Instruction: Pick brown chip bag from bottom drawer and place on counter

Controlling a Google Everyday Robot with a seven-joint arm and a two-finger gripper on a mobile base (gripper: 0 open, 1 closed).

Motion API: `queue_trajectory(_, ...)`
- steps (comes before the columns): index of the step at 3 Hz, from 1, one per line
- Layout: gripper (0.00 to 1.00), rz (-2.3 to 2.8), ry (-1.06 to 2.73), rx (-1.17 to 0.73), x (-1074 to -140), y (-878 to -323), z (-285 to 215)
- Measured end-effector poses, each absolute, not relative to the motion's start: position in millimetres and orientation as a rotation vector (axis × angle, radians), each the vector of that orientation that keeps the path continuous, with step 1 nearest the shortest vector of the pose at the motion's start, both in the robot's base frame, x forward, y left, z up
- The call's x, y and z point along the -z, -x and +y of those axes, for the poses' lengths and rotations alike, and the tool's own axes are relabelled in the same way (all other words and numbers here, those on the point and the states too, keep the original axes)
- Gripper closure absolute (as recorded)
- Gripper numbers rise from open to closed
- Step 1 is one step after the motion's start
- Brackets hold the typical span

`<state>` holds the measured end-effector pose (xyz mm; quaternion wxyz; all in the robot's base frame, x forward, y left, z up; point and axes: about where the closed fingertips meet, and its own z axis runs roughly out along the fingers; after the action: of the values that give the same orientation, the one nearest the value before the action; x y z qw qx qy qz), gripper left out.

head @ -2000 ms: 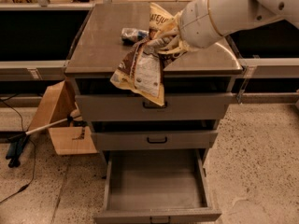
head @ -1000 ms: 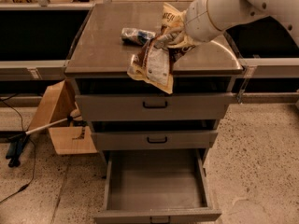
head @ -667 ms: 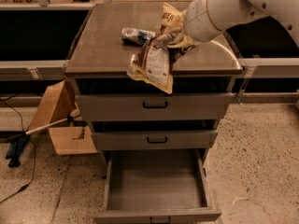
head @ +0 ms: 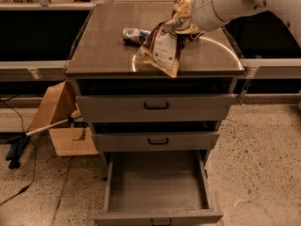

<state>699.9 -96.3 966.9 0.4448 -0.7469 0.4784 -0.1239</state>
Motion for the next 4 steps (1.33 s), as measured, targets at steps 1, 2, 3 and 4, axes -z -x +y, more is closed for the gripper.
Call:
queue_trajectory(1, 1.00, 1.249, 1.810, 0.369, -959.4, -722.5, -115.0)
queue_trajectory(2, 0.82, 1.257, 1.806, 0.375, -958.6, -724.5, -117.2)
queue_trajectory(3, 0.51, 1.257, 1.806, 0.375, -958.5, -724.5, -117.1)
queue_trajectory(4, 0.28, 1.257, 1.806, 0.375, -958.5, -724.5, -117.1)
